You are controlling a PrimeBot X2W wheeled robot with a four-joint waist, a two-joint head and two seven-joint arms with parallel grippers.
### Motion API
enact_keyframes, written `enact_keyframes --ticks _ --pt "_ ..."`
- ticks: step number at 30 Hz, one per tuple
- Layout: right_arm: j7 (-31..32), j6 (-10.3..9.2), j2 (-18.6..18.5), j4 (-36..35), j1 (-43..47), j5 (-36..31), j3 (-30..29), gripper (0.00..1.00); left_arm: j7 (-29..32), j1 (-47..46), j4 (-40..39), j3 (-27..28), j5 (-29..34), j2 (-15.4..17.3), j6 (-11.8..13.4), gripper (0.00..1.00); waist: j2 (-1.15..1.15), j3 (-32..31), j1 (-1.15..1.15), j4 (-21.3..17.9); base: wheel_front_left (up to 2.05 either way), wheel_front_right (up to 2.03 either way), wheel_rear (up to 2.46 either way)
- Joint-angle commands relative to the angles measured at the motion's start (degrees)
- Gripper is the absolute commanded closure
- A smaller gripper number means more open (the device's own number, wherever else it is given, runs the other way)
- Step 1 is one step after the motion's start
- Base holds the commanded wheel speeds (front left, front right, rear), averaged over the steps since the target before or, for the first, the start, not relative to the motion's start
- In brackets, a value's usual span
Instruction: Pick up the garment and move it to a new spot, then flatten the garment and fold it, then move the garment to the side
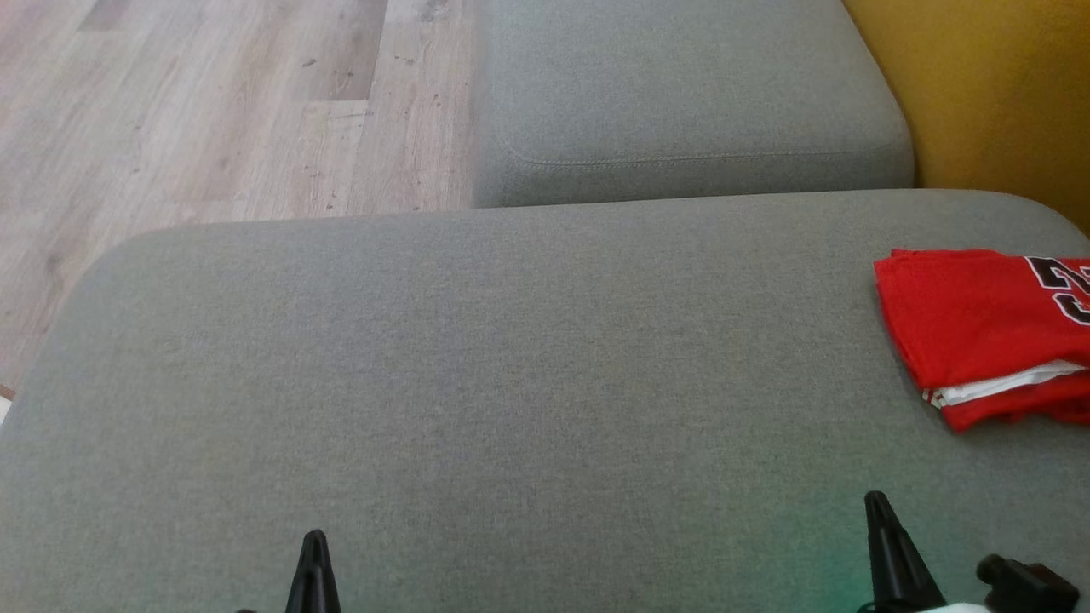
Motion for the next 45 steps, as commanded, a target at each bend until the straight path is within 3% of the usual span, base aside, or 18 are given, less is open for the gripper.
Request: enact_keyframes --ticks 1,45 --pt "0.3 -0.01 -0.4 -1.6 -2.8 2.0 -0.5 1.0 0.2 -2.6 -1.4 1.2 -1.9 0.5 -0.6 1.0 0.0 0.1 0.0 0.0 0.0 0.0 0.0" --pt "6.9 -0.02 -0.3 -0.7 -9.9 30.2 -4.1 1.0 6.5 -10.3 1.5 7.5 -31.2 1.1 -6.6 1.0 0.0 2.7 0.0 -0.9 0.0 0.0 0.0"
